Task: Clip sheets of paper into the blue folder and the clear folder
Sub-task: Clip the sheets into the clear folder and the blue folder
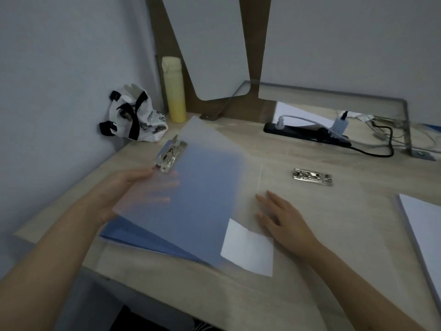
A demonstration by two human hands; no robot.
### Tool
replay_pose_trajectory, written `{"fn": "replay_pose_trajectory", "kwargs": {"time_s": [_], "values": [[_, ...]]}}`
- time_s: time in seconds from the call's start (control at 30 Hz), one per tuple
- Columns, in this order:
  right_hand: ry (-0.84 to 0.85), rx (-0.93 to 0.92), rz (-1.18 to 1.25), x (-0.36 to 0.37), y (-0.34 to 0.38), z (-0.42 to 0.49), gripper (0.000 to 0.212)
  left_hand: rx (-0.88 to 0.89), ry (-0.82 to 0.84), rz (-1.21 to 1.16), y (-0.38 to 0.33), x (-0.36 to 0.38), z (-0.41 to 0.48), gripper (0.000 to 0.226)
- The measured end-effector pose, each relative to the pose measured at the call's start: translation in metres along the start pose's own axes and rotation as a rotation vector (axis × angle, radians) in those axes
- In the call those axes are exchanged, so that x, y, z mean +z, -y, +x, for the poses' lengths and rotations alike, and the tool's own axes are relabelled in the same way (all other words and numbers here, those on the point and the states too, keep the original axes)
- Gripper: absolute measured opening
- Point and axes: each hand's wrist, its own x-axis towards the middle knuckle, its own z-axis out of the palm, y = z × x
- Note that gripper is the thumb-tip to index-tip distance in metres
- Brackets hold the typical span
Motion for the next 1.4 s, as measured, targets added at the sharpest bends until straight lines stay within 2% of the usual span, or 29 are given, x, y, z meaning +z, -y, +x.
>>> {"fn": "replay_pose_trajectory", "kwargs": {"time_s": [0.07, 0.1, 0.2, 0.3, 0.4, 0.47, 0.6, 0.77, 0.97, 1.13, 1.23, 1.33, 1.4], "values": [[0.004, 0.073, -0.130, 0.001, -0.004, 0.002, 0.069, -0.016, -0.034, 0.041, 0.012, 0.002, -0.004, 0.032], [0.019, 0.087, -0.187, 0.003, -0.006, 0.002, 0.066, -0.042, -0.060, 0.047, 0.020, 0.001, -0.005, 0.026], [0.005, 0.077, -0.253, 0.005, -0.005, 0.000, 0.073, -0.110, -0.195, 0.131, 0.034, 0.003, 0.000, 0.022], [-0.003, 0.101, -0.242, 0.006, -0.006, 0.000, 0.061, -0.061, -0.347, 0.317, 0.031, 0.011, 0.012, 0.026], [-0.011, 0.096, -0.240, 0.006, -0.005, -0.001, 0.078, -0.035, -0.385, 0.310, 0.024, 0.018, 0.016, 0.019], [-0.016, 0.094, -0.243, 0.006, -0.005, -0.001, 0.084, -0.038, -0.360, 0.247, 0.026, 0.014, 0.019, 0.021], [-0.025, 0.090, -0.245, 0.005, -0.005, 0.000, 0.084, -0.027, -0.288, 0.276, 0.031, 0.008, 0.018, 0.023], [-0.027, 0.094, -0.227, 0.009, -0.004, 0.000, 0.084, -0.044, -0.211, 0.168, 0.033, -0.001, 0.016, 0.030], [-0.044, 0.093, -0.251, 0.008, -0.004, 0.000, 0.084, 0.039, -0.243, 0.267, 0.038, 0.004, 0.014, 0.036], [-0.024, 0.098, -0.269, 0.007, -0.004, 0.000, 0.085, 0.048, -0.172, 0.266, 0.026, 0.013, 0.007, 0.042], [-0.021, 0.099, -0.264, 0.007, -0.004, 0.000, 0.085, 0.054, -0.232, 0.301, 0.009, 0.022, 0.015, 0.048], [-0.021, 0.106, -0.244, 0.007, -0.003, 0.000, 0.085, 0.006, -0.342, 0.264, -0.004, 0.030, 0.036, 0.080], [-0.030, 0.101, -0.235, 0.007, -0.003, 0.000, 0.084, -0.005, -0.387, 0.240, -0.011, 0.037, 0.047, 0.081]]}}
